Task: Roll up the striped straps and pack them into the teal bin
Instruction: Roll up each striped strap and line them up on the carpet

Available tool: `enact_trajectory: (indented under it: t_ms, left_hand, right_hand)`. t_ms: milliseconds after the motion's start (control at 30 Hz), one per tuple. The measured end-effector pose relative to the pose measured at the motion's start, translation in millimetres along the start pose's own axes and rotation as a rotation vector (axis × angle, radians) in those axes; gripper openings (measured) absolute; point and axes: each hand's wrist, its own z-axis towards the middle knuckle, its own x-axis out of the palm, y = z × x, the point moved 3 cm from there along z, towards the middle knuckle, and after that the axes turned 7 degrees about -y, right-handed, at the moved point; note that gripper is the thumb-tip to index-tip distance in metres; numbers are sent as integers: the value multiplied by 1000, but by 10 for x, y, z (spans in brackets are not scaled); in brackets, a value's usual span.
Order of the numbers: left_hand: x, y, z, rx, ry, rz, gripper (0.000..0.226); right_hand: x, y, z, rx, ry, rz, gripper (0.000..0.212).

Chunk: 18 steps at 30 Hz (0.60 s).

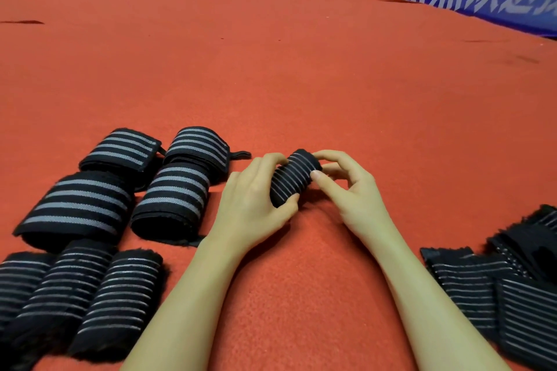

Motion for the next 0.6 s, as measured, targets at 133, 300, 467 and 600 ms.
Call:
enact_trajectory:
  t_ms: [133,300,467,600]
  left_hand:
    - [22,-83,-16,43,-112,169,47]
    - [-184,-218,-46,36,-214,296,45]
    - [-619,-370,-242,79,-267,404,45]
    - [-840,-514,-620,83,-237,457,46]
  right_hand:
    - [49,60,-5,-23,-65,41,29]
    - [70,302,-51,-31,-66,26,25]
    - [166,649,-246,-62,11,-127,17]
    - [158,815,-618,-65,43,-153,27]
